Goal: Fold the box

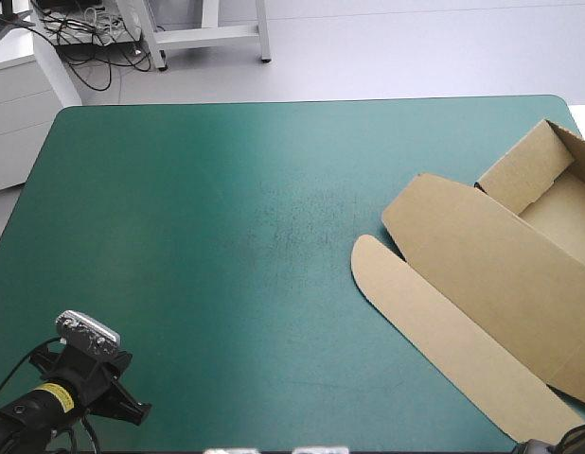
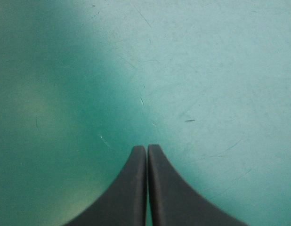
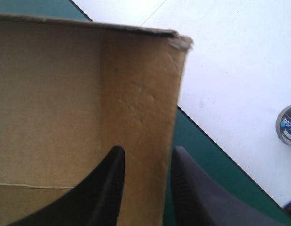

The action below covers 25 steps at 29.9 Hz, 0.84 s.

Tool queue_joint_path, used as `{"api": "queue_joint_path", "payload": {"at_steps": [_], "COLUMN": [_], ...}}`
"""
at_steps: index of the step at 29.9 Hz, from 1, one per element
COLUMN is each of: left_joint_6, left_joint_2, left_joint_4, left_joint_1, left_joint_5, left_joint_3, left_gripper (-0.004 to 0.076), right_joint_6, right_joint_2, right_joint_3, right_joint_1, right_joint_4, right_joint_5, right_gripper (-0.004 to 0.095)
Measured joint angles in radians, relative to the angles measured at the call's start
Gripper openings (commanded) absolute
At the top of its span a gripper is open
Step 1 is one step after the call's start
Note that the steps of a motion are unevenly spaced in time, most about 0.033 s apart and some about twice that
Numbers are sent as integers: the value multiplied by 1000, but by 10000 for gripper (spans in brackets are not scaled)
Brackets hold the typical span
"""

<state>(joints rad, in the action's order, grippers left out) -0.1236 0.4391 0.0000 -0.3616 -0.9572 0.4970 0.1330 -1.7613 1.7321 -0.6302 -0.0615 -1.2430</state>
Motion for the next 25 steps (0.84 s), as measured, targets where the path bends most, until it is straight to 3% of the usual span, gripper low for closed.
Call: {"api": "queue_joint_path", "payload": {"at_steps": [11, 17, 20, 23, 25], "left_joint_6": [1, 1, 1, 1, 1], "left_joint_2": [0, 0, 0, 0, 0], "left_joint_4": [0, 0, 0, 0, 0], "left_joint_1": [0, 0, 0, 0, 0], "left_joint_5": [2, 3, 3, 3, 3], "left_joint_3": [0, 0, 0, 0, 0], "left_gripper": [-10, -10, -10, -10, -10], "right_joint_6": [0, -46, -108, -154, -169], "right_joint_2": [77, 201, 285, 392, 467], "right_joint_3": [0, -11, -41, -94, -146], "right_joint_1": [0, 0, 0, 0, 3], "right_joint_4": [43, 179, 263, 302, 311], "right_joint_5": [0, -2, -2, -2, -2], "right_gripper": [350, 327, 213, 10, -7]}}
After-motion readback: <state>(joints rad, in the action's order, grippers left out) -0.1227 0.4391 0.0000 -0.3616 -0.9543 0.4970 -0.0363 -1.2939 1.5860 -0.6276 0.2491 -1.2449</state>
